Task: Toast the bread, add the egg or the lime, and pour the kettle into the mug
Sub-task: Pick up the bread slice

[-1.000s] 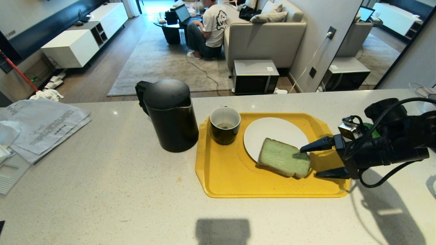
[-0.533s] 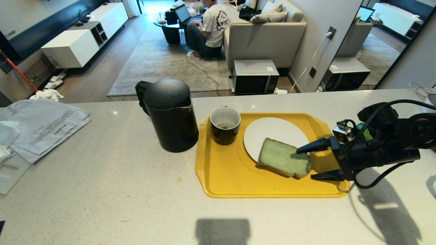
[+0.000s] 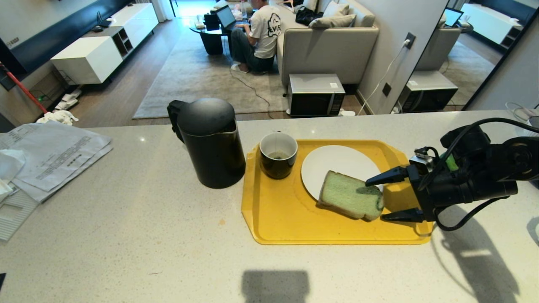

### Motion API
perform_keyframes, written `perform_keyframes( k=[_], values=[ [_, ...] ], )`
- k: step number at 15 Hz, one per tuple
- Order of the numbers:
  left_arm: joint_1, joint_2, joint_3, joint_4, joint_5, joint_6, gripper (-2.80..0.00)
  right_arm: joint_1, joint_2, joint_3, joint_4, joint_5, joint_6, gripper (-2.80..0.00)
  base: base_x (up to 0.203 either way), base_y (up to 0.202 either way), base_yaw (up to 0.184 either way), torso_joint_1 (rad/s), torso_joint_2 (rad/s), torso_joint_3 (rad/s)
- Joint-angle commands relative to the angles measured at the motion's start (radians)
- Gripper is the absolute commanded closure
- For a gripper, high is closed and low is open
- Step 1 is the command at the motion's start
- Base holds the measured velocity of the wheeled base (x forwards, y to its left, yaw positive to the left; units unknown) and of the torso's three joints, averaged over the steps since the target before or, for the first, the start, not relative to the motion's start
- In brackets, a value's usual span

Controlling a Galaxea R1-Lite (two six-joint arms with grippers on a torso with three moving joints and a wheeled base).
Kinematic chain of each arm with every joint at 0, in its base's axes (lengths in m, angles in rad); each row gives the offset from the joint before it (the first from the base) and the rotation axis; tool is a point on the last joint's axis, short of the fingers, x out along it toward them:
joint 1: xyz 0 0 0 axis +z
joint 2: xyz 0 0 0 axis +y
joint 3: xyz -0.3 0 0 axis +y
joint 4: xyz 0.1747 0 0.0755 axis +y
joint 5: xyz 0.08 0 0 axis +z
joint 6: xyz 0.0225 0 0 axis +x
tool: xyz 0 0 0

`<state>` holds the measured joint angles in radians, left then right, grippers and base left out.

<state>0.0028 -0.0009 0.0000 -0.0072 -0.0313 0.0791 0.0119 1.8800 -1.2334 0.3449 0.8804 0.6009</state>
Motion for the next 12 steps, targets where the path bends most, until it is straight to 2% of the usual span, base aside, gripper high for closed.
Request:
perform_keyframes(
  k=[1,12],
  values=[
    [0.000,-0.001,0.000,0.000,0.000,0.001,0.00,0.000,0.007,-0.005,0.002,0.019,0.004,-2.80,0.000,0.000,0.000,0.000,0.00,0.000],
    [0.000,-0.001,0.000,0.000,0.000,0.001,0.00,0.017,0.042,-0.015,0.002,0.046,0.008,-2.80,0.000,0.000,0.000,0.000,0.00,0.000]
  ],
)
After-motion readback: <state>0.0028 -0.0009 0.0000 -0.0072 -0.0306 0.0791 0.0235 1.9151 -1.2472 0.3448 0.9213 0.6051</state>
